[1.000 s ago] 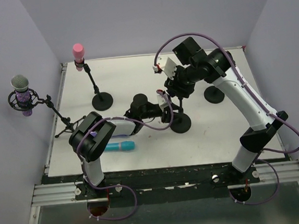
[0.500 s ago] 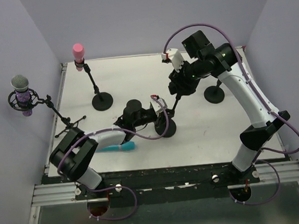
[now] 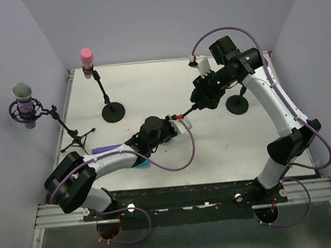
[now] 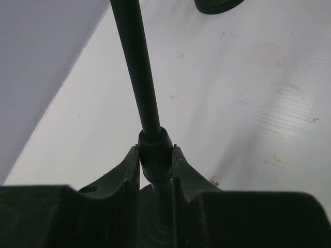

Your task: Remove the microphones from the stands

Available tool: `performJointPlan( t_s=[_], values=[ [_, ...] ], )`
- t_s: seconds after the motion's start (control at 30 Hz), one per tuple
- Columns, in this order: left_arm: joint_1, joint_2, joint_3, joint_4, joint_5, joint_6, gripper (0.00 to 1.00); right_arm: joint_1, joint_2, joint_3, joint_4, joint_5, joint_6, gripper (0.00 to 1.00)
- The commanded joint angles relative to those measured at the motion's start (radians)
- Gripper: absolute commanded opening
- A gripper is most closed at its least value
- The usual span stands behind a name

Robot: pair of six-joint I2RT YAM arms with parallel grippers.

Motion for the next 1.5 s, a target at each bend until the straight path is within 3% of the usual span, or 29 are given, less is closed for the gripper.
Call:
performJointPlan(
  t_s=[0.0,0.03,0.1,0.23,0.27,0.37,0.5,0.63,0.77,0.93,1.03,1.07,1.13,1.2,1.27,1.3,1.37,1.47],
  values=[
    [0.080,-0.079,0.083,-0.264,0.237,0.075,0.44,-0.002,-0.031,-0.011,0.031,-0.064,-0.096,0.01],
    [0.122,-0.094,0.111,-0.326,0.342,0.022,0.58,-0.002,-0.056,-0.035,0.043,-0.078,-0.136,0.01],
    [0.212,-0.102,0.174,-0.453,0.570,-0.037,0.70,-0.001,-0.126,-0.118,0.092,-0.112,-0.226,0.01],
    [0.329,-0.061,0.273,-0.737,0.959,0.110,0.72,0.001,-0.286,-0.332,0.235,-0.205,-0.427,0.01],
    [0.338,-0.036,0.304,-0.775,0.999,0.142,0.72,0.002,-0.319,-0.388,0.275,-0.216,-0.452,0.01],
    [0.340,0.031,0.384,-0.932,1.035,0.277,0.71,0.013,-0.375,-0.459,0.326,-0.233,-0.515,0.01],
    [0.329,0.088,0.427,-0.921,1.045,0.275,0.72,0.031,-0.380,-0.463,0.335,-0.218,-0.532,0.01],
    [0.293,0.159,0.510,-1.081,1.076,0.357,0.69,0.037,-0.381,-0.463,0.340,-0.206,-0.536,0.01],
    [0.254,0.163,0.475,-0.997,1.084,0.281,0.65,0.038,-0.381,-0.469,0.346,-0.201,-0.535,0.01],
    [0.230,0.170,0.445,-0.871,1.064,0.164,0.34,0.039,-0.383,-0.477,0.355,-0.196,-0.524,0.01],
    [0.230,0.145,0.422,-0.820,1.016,0.112,0.14,0.039,-0.387,-0.479,0.384,-0.181,-0.454,0.01],
    [0.230,0.127,0.416,-0.805,0.984,0.104,0.03,0.039,-0.390,-0.479,0.407,-0.173,-0.408,0.01],
    [0.221,0.053,0.352,-0.663,0.803,0.007,0.00,0.038,-0.387,-0.479,0.454,-0.138,-0.253,0.01],
    [0.196,-0.055,0.189,-0.339,0.466,-0.086,0.00,0.037,-0.377,-0.471,0.481,-0.076,-0.089,0.01],
    [0.126,-0.122,0.029,0.014,-0.053,-0.106,0.00,0.033,-0.344,-0.460,0.459,-0.045,0.040,0.01],
    [0.089,-0.105,-0.004,0.128,-0.149,-0.068,0.00,0.027,-0.328,-0.462,0.440,-0.055,0.092,0.01],
    [0.043,-0.067,0.031,0.062,-0.215,-0.034,0.00,0.022,-0.309,-0.486,0.409,-0.112,0.143,0.01],
    [0.039,-0.036,0.106,-0.109,-0.162,-0.139,0.00,0.022,-0.312,-0.534,0.416,-0.141,0.137,0.01]
  ],
)
